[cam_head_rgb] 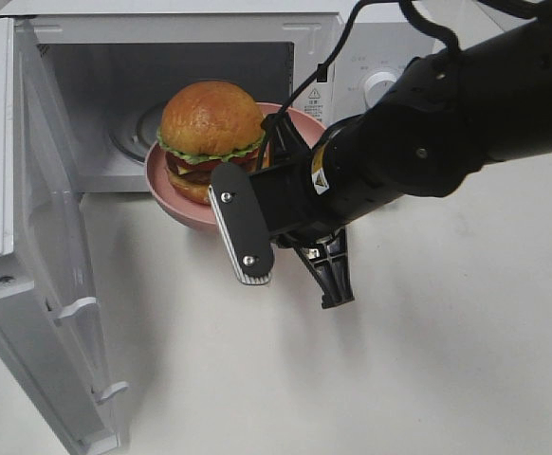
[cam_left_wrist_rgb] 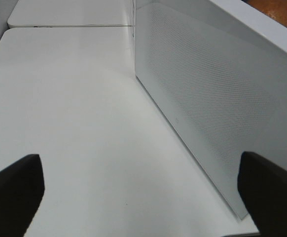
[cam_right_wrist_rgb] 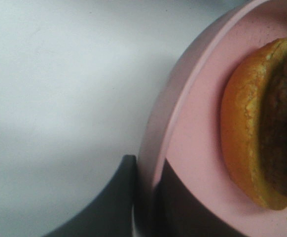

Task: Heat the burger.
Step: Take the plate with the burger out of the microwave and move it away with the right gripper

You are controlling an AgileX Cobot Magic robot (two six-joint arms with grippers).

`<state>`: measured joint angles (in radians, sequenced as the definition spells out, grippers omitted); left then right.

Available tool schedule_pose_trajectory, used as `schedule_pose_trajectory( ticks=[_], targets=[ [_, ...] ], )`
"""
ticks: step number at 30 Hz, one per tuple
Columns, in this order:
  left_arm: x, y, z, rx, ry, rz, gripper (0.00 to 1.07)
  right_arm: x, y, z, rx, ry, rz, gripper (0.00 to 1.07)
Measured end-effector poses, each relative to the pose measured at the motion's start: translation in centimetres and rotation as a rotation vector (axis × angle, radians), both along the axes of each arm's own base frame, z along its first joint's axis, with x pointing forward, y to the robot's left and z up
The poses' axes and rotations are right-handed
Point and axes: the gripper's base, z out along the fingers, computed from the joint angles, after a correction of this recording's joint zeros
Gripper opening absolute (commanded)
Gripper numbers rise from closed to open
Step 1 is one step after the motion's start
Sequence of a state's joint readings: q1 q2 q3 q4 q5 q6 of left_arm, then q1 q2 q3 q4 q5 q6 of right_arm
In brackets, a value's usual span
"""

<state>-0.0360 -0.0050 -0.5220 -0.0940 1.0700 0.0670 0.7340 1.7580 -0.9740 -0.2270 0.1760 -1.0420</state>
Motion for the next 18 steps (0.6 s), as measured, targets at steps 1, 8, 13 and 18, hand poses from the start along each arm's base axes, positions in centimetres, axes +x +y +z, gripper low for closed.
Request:
schedule_pose_trajectory(
  ticks=[1,8,13,18],
  targets=[
    [0.0,0.0,0.0,0.0,0.0,0.0,1.0,0.0,0.0,0.0,0.0,0.0,0.0,0.0],
    [0.0,0.0,0.0,0.0,0.0,0.0,1.0,-2.5,-2.4,0.3,0.002,0.029,-0.026,0.0],
    [0.0,0.0,0.0,0.0,0.0,0.0,1.0,-3.8,-3.6,0.9,0.01,0.026,-0.03,0.0],
    [0.0,0.0,0.0,0.0,0.0,0.0,1.0,-5.3,-4.9,1.5,0.023,0.021,-0.037,0.0]
  ],
)
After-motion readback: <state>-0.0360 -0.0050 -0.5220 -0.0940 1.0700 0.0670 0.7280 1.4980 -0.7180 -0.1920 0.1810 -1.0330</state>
